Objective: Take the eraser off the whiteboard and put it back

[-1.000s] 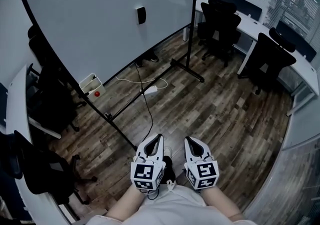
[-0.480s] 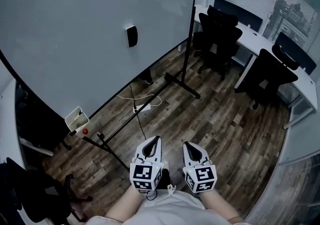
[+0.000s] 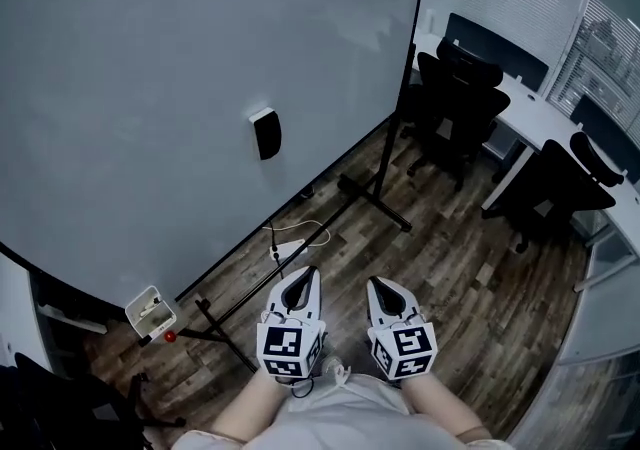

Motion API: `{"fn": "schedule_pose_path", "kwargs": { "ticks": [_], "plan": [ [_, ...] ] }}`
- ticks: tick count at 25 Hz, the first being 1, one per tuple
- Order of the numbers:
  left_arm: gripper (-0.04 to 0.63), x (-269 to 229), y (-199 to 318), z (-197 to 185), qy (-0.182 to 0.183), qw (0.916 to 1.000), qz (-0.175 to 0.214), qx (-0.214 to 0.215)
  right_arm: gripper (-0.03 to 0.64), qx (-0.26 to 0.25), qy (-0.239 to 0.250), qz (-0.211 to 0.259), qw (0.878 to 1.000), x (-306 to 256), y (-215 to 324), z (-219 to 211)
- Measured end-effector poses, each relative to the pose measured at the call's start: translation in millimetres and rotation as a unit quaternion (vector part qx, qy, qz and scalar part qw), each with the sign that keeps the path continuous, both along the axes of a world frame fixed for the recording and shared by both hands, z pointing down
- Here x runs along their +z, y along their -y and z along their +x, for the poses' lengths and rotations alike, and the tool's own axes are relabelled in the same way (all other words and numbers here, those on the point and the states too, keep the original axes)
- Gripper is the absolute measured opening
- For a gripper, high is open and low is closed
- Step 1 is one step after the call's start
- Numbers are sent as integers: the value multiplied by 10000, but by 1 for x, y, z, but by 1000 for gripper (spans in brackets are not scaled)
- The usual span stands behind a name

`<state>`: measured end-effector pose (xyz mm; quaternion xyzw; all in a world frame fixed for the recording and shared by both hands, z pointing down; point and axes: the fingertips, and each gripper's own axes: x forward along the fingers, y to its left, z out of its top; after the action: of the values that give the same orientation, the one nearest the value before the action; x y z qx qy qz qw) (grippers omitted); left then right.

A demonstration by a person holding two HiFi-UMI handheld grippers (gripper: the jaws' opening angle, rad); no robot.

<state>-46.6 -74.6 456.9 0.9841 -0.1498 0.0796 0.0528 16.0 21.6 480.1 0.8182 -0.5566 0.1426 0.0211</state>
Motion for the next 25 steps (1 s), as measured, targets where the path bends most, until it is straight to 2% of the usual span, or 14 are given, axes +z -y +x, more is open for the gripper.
{"fn": "schedule_pose_path", "kwargs": {
  "ticks": [7, 13, 17, 21, 25],
  "plan": [
    [18, 8, 45, 24, 63, 9987, -12, -514, 28, -541, 87, -22, 9985, 7, 58, 34],
    [18, 8, 83, 52, 83, 9913, 63, -1311, 28, -1386, -65, -17, 9903, 9, 109, 74],
    [18, 11, 104, 75, 155, 9796, 76, -2000, 28, -2157, -118, 66, 9764, 1, 142, 101],
    [18, 8, 116, 89, 95, 9609, -46, -2768, 28, -2992, -209, 124, 9539, -12, 169, 118],
    [18, 6, 129, 106, 65, 9438, -55, -3304, 28, -3445, -370, 302, 9376, -23, 192, 141]
  ]
}}
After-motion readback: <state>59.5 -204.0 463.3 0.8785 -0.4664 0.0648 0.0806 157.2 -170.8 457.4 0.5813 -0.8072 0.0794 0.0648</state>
